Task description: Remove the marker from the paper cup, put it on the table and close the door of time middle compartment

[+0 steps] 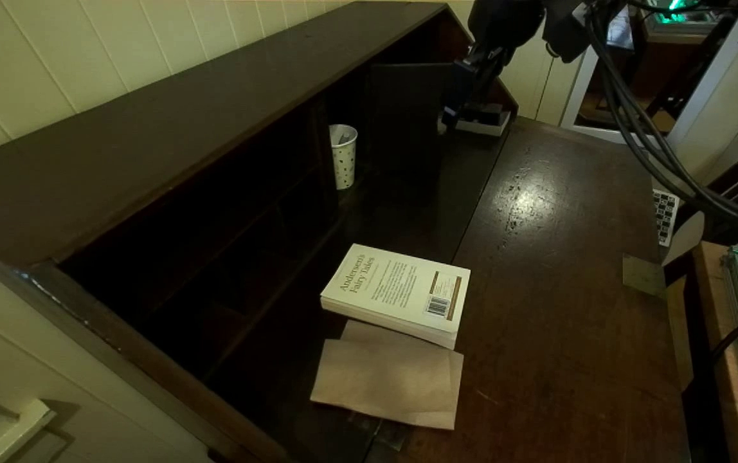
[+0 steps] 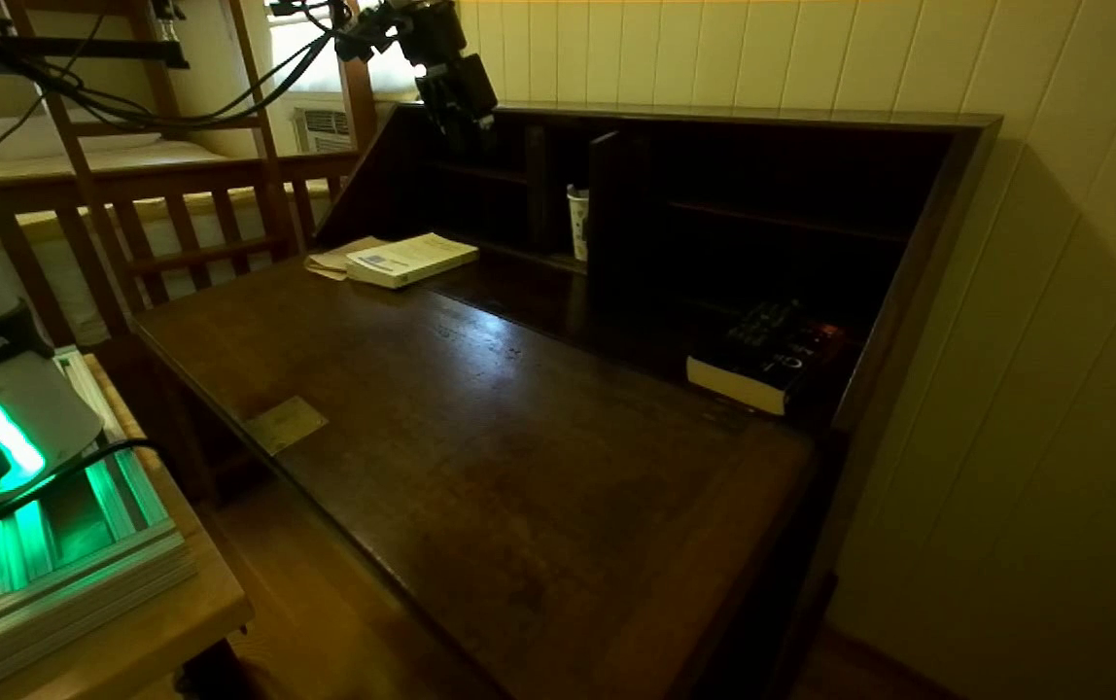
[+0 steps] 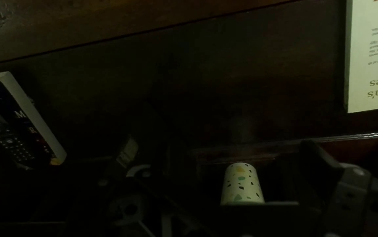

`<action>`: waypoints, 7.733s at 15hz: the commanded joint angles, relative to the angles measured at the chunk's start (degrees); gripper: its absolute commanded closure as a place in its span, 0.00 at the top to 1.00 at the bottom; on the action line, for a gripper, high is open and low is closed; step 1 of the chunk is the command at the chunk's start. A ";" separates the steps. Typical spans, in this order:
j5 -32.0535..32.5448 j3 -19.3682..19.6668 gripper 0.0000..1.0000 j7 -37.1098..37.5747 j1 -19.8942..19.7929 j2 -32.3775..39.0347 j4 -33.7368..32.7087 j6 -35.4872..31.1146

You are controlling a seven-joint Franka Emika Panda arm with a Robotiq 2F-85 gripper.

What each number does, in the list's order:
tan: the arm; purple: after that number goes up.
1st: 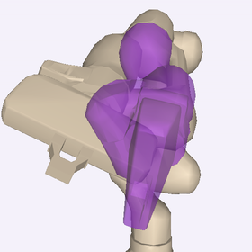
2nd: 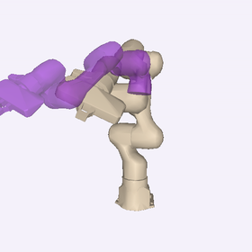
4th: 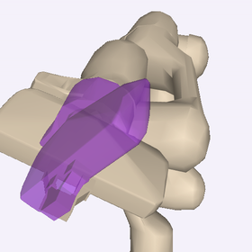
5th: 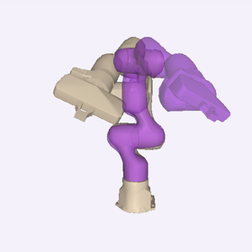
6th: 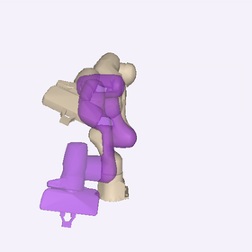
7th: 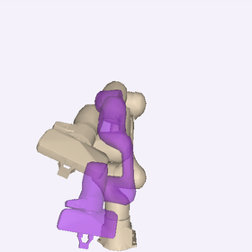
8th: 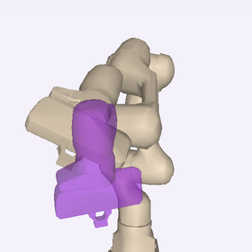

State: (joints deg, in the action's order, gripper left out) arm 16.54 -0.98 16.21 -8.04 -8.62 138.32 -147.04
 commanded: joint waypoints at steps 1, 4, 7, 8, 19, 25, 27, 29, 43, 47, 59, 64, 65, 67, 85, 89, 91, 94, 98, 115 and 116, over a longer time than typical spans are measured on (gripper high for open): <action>2.60 0.21 1.00 3.93 -0.03 0.86 0.45 -5.55; 2.54 0.43 1.00 6.52 -0.57 2.61 0.94 -13.05; 3.79 0.38 1.00 8.77 -1.73 4.50 1.58 -19.61; 4.99 0.43 1.00 9.72 -2.25 5.28 1.59 -21.75; 28.32 4.60 1.00 26.06 -5.48 12.51 -2.98 -35.64; 34.42 7.41 1.00 33.02 -3.19 17.38 -8.11 -38.39; 33.97 7.95 1.00 34.51 -1.89 19.46 -9.45 -39.48; 32.98 8.60 1.00 35.53 -0.20 21.45 -10.69 -40.29; 30.69 19.26 1.00 37.52 11.31 31.77 -18.55 -44.89; 29.66 21.07 1.00 37.65 12.67 33.70 -19.92 -46.43; 29.31 19.31 1.00 39.05 11.22 36.83 -23.34 -48.62; 29.49 18.35 1.00 39.17 10.61 37.50 -24.27 -48.56; 29.55 18.15 1.00 39.13 10.56 37.57 -24.27 -48.53; 29.71 17.34 1.00 39.16 10.09 37.75 -24.21 -48.35; 29.77 16.88 0.71 39.05 9.49 38.46 -25.09 -48.26; 29.98 16.37 0.73 38.97 9.25 38.53 -24.86 -48.05; 30.01 16.30 0.71 38.94 9.10 38.61 -24.80 -48.02; 30.04 16.03 0.40 38.92 8.80 38.76 -24.78 -48.07; 30.00 16.15 0.27 38.84 8.62 38.70 -24.82 -48.23; 29.88 15.19 1.00 39.31 7.38 38.74 -25.43 -49.92; 29.93 14.94 0.85 39.32 7.22 38.79 -25.39 -49.96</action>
State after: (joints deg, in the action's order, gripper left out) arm 46.94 15.49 54.64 0.41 29.18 114.28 -195.65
